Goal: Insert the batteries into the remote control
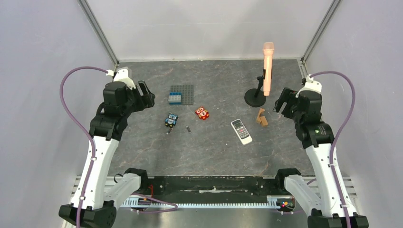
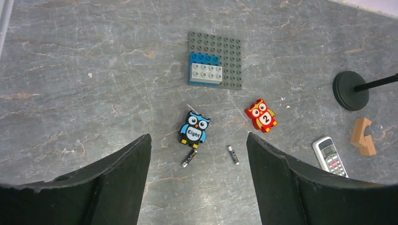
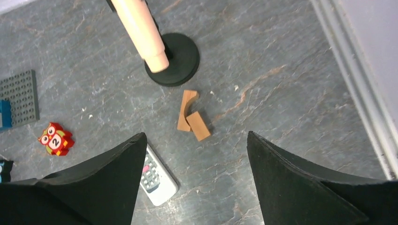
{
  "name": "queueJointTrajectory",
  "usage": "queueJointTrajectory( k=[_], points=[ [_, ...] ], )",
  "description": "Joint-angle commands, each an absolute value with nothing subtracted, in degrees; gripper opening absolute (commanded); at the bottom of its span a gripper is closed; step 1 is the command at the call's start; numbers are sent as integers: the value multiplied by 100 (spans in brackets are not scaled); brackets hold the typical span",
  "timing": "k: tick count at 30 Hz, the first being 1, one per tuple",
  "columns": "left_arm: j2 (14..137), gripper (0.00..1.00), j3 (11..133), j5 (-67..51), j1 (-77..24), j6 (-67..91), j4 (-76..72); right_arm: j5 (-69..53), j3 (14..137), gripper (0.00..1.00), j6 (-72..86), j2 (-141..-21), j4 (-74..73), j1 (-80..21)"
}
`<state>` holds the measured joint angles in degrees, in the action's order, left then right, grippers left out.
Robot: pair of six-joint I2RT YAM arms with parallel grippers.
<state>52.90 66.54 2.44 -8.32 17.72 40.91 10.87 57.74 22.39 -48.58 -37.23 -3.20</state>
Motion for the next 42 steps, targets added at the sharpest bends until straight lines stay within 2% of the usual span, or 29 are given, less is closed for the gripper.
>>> queueJointTrajectory(
  k=[1, 4, 8, 11, 13, 14, 24, 35, 42],
  points=[
    [5108, 81, 6504, -165, -809, 1836, 3594, 417, 5163, 81, 2364, -4587, -3127, -303],
    [4805, 81, 6300, -601, -809, 1742, 3216, -527, 4852, 77, 2257, -4601, -3137, -305],
    [4392, 82, 5978, -669, -809, 1871, 2766, -837, 4153, 78, 2538, -4283, -2823, -316],
    [4289, 86, 5820, -902, -809, 2088, 2638, -1037, 3585, 86, 2840, -4110, -2417, -378],
    [4352, 86, 5750, -1427, -809, 2215, 2628, -1123, 3297, 97, 2958, -4173, -2226, -527],
    [4391, 86, 5708, -1689, -809, 2288, 2620, -1047, 3210, 98, 2982, -4246, -2189, -681],
    [3811, 86, 4801, -1907, -811, 2597, 2183, 499, 2996, 98, 2959, -5167, -1914, -2398],
    [3718, 86, 4690, -1595, -809, 2445, 2418, 1047, 3246, 97, 2193, -6759, -1631, -3157],
    [3890, 85, 4575, -1470, -809, 2787, 2353, 1079, 3349, 89, 2125, -7256, -1694, -3287]
  ],
)
